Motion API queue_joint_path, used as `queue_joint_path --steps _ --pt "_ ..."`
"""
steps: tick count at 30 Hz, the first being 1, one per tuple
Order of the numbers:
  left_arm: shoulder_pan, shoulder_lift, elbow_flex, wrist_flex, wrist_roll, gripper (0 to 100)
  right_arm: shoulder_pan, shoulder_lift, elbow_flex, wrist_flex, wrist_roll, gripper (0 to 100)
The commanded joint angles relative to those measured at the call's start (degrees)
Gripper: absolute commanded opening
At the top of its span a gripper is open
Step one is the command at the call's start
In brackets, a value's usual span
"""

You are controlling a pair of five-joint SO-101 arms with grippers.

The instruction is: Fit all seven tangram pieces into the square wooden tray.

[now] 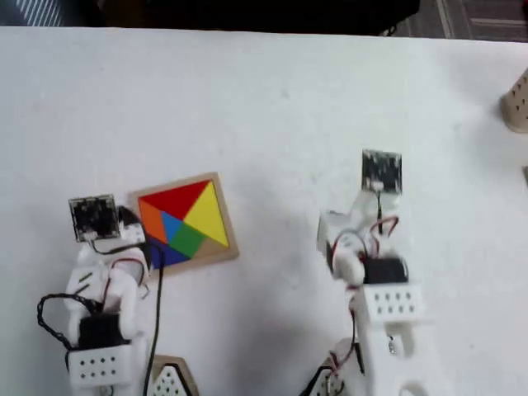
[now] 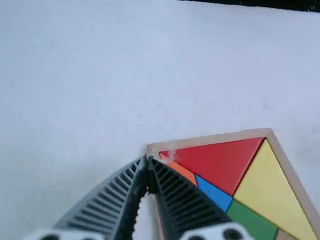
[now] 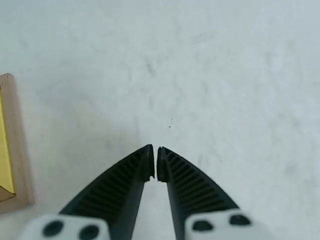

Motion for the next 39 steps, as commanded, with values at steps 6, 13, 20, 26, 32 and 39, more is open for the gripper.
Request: queue_joint_path --steps 6,13,20,26,32,39 --pt "-0.5 -7.5 -0.5 18.1 -9.8 2 -0.1 -31.1 17.1 -1.1 0.8 2.1" --pt "-0.5 -7.5 -0.5 25.8 -11.3 2 -0.5 -46.1 23.9 14.3 8.1 2.0" --pt "-0.3 -7.5 -0.5 34.1 -11.2 2 0.2 -44.9 24.0 25.5 17.5 1.8" --pt "-0.5 -7.5 -0.5 35.1 -11.3 2 1.1 -44.9 24.5 30.2 19.8 1.8" --pt "-0.5 -7.5 -0.5 35.1 -11.3 2 1.0 -44.9 24.7 30.1 20.2 1.8" --pt "-0.5 -7.5 -0.5 35.1 -11.3 2 -0.7 -44.9 25.0 30.1 20.0 2.1"
